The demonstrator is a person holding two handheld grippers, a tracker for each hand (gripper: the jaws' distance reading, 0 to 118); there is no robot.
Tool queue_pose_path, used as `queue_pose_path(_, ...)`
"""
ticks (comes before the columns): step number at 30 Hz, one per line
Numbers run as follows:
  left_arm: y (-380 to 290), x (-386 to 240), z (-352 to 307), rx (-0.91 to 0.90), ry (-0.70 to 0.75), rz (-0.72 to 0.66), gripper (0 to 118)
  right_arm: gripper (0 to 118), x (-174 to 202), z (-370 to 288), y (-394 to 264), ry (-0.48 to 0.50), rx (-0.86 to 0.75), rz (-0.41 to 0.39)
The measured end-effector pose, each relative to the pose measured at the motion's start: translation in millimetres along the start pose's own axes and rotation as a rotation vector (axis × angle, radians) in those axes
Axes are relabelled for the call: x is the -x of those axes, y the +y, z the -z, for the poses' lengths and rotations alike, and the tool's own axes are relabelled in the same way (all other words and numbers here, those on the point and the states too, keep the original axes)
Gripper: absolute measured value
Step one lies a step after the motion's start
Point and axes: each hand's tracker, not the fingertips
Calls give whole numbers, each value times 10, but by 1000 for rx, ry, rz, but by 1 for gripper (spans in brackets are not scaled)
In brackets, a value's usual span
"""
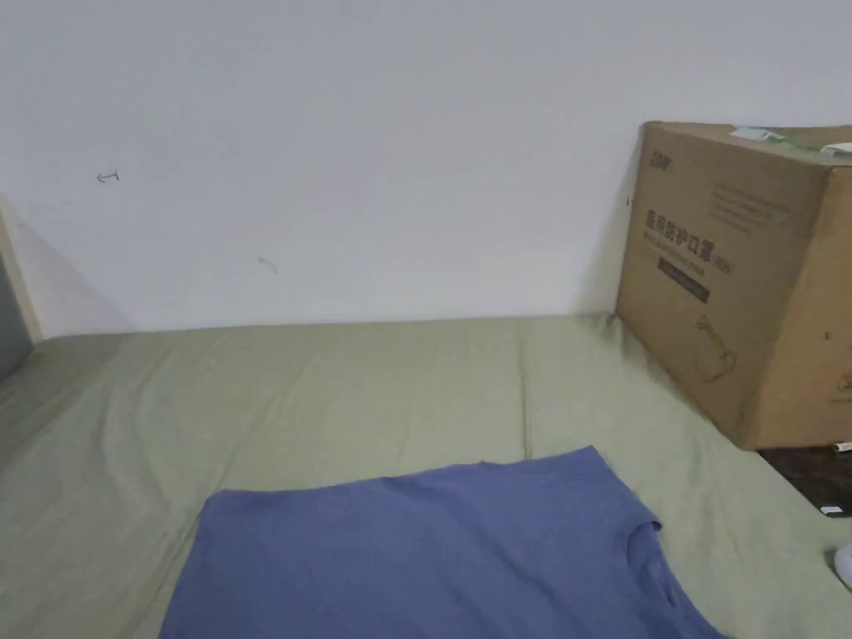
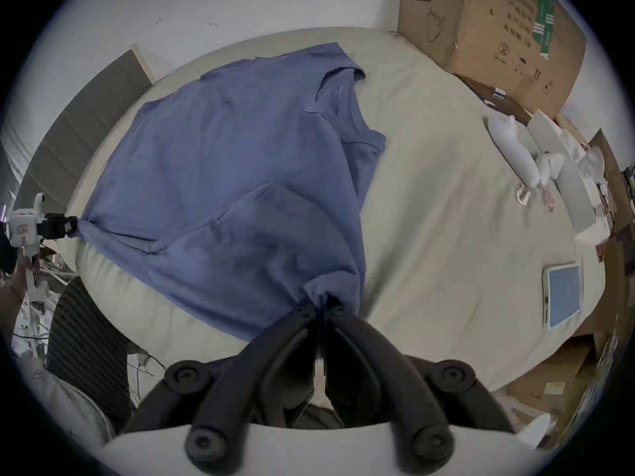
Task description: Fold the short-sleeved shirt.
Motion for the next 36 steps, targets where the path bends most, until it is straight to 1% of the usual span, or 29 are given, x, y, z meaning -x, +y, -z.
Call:
queue_pose_path(2,-40,-4,-59,-17,-13,4,1,0,5,-24,-41,3,9,11)
queue_pose_path(3,-56,2,-97,-47,-47,-2,11,1,16,-39,-53,2,10,23)
queue_pose_path(4,-73,-5,-137,-70,-75,-17,26,3,26,-61,-62,1,6,33)
queue_pose_path(5,-78,10,-174,-75,-82,-36,41,8,29,-97,-58,6,-11,43)
queue_pose_path(6,-82,32,-210,-75,-82,-59,60,23,50,-136,-44,-9,-16,59)
queue_pose_path(7,-94,41,-248,-78,-86,-92,80,47,66,-171,-32,-22,-7,82)
queue_pose_path(8,-109,32,-284,-90,-100,-116,103,80,83,-228,-38,-20,-17,98)
queue_pose_path(9,-122,26,-330,-99,-105,-130,103,80,94,-297,-46,3,-49,119)
queue_pose_path(10,-129,11,-381,-112,-103,-133,109,90,113,-353,-61,34,-81,137)
queue_pose_path(11,-129,-11,-466,-155,-114,-134,117,107,149,-420,-55,64,-92,150)
queue_pose_path(12,-129,-28,-557,-195,-125,-139,118,116,177,-521,-46,77,-186,162)
queue_pose_path(13,-109,-64,-624,-205,-126,-139,118,115,220,-582,-29,94,-180,164)
queue_pose_path(17,-46,-271,-937,-375,-122,-146,118,115,466,-835,56,71,-328,155)
queue_pose_path(18,-29,-320,-1010,-397,-121,-160,118,115,523,-873,83,85,-332,162)
queue_pose_path(19,-16,-361,-1071,-419,-129,-166,114,114,572,-907,102,96,-351,170)
queue_pose_path(20,1,-410,-1147,-456,-115,-165,100,108,627,-954,115,103,-394,174)
queue_pose_path(21,17,-448,-1206,-481,-89,-167,58,83,708,-1035,125,111,-435,177)
queue_pose_path(22,37,-477,-1236,-475,-56,-174,15,41,752,-1072,141,116,-463,184)
queue_pose_path(23,74,-496,-1225,-432,3,-169,0,0,793,-1083,166,105,-478,188)
queue_pose_path(25,137,-501,-1159,-372,1,-164,0,0,864,-1114,198,110,-487,198)
queue_pose_path(26,180,-473,-1077,-285,11,-155,0,0,877,-1108,231,137,-476,196)
queue_pose_path(29,226,-263,-779,-67,37,-134,0,0,897,-1089,273,132,-464,185)
queue_pose_path(30,192,-216,-657,-28,53,-142,3,0,887,-1073,283,135,-457,180)
queue_pose_path(31,159,-169,-554,-28,47,-153,19,0,892,-1044,284,138,-441,178)
queue_pose_path(32,112,-111,-457,-37,26,-169,50,0,900,-1011,279,140,-424,181)
queue_pose_path(33,81,-72,-359,-28,22,-185,106,0,852,-994,277,144,-406,187)
queue_pose_path(34,60,-51,-257,-2,14,-193,118,0,844,-975,261,144,-398,193)
queue_pose_path(35,32,-43,-148,18,3,-196,112,0,840,-954,242,145,-388,201)
queue_pose_path(36,7,-18,-112,-2,12,-183,112,0,833,-936,224,147,-377,208)
